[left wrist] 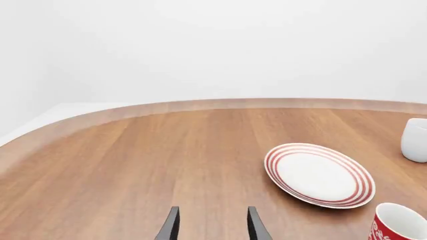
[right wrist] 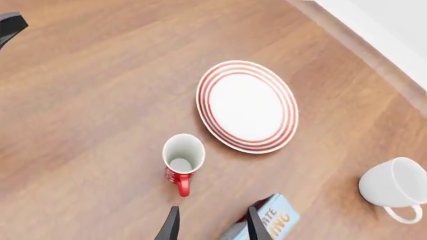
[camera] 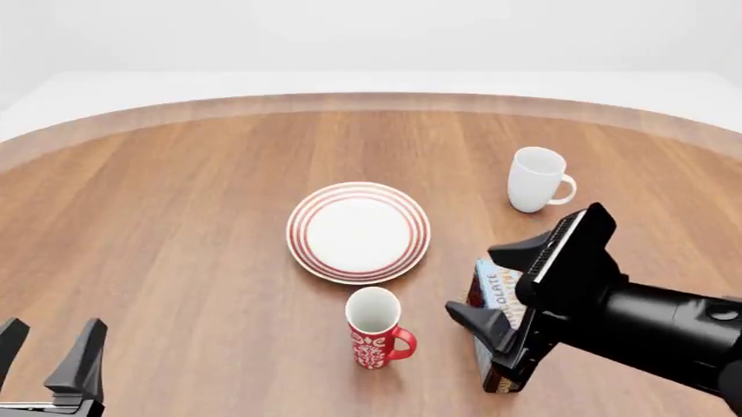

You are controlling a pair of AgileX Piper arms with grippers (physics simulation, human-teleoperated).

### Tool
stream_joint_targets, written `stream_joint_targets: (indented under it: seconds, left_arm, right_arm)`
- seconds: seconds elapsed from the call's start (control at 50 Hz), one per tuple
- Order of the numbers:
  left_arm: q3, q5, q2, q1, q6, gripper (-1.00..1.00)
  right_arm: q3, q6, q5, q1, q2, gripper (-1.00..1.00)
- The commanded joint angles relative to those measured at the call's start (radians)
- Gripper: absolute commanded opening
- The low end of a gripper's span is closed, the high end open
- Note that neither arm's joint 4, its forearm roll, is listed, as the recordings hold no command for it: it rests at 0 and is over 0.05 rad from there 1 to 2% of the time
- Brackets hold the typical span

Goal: Pick up the red mug and put it on the plate

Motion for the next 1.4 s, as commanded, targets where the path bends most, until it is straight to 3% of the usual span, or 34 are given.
stream_joint_targets:
  seconds: [0.02,0.72,1.4]
  left_arm:
    - [0.0,0.0,0.0,0.0,0.0,1.0]
    - [0.0,0.0,0.0,0.0,0.0,1.0]
    - [0.0,0.0,0.0,0.0,0.0,1.0]
  right_arm:
    - [0.009,0.001,-0.008,0.016,0.047,1.0]
    - [0.107,0.059,-0.152,0.07,0.17,1.0]
    - [0.103,0.086,-0.243,0.098,0.307,1.0]
